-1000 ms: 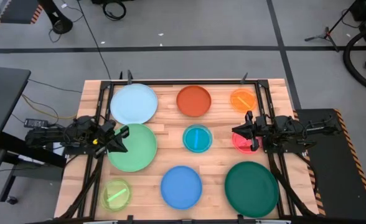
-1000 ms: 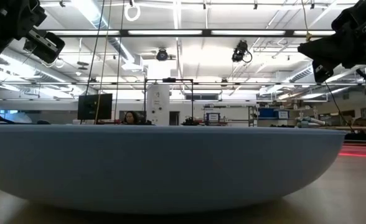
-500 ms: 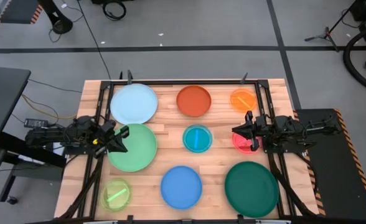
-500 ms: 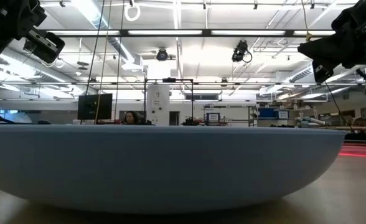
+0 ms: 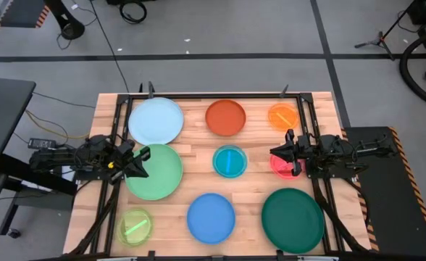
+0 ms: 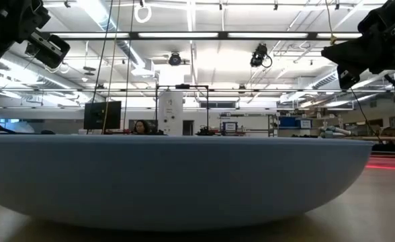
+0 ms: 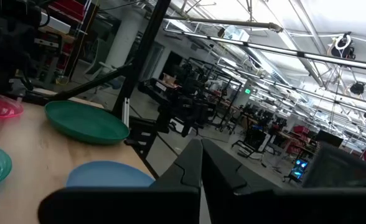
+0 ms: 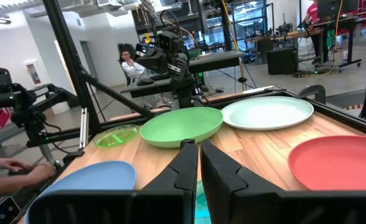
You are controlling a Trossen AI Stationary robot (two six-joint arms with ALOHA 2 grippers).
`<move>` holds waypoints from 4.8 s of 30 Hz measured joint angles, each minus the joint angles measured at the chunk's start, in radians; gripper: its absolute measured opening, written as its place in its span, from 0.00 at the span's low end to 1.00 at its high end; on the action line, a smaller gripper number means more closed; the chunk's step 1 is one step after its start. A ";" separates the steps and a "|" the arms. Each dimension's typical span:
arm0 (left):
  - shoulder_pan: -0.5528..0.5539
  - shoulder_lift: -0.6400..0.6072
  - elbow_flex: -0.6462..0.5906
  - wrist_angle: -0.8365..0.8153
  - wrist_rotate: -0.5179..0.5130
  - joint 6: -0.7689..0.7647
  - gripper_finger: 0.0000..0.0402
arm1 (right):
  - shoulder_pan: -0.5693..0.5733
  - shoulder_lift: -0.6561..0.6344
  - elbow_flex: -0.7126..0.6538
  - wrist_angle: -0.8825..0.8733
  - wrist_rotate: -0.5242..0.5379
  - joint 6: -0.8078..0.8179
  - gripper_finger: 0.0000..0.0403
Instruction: Stack plastic plates
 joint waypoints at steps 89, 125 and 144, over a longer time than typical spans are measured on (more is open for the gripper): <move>-0.884 1.625 1.320 -1.436 -0.897 -0.550 0.35 | 0.000 0.000 0.000 0.000 0.000 0.000 0.07; -0.754 1.512 0.813 -1.054 -0.870 -0.504 0.57 | 0.000 0.000 0.000 0.000 0.000 0.000 0.07; -0.745 1.558 0.802 -1.027 -0.861 -0.219 0.44 | 0.000 0.000 0.000 0.000 0.000 0.000 0.07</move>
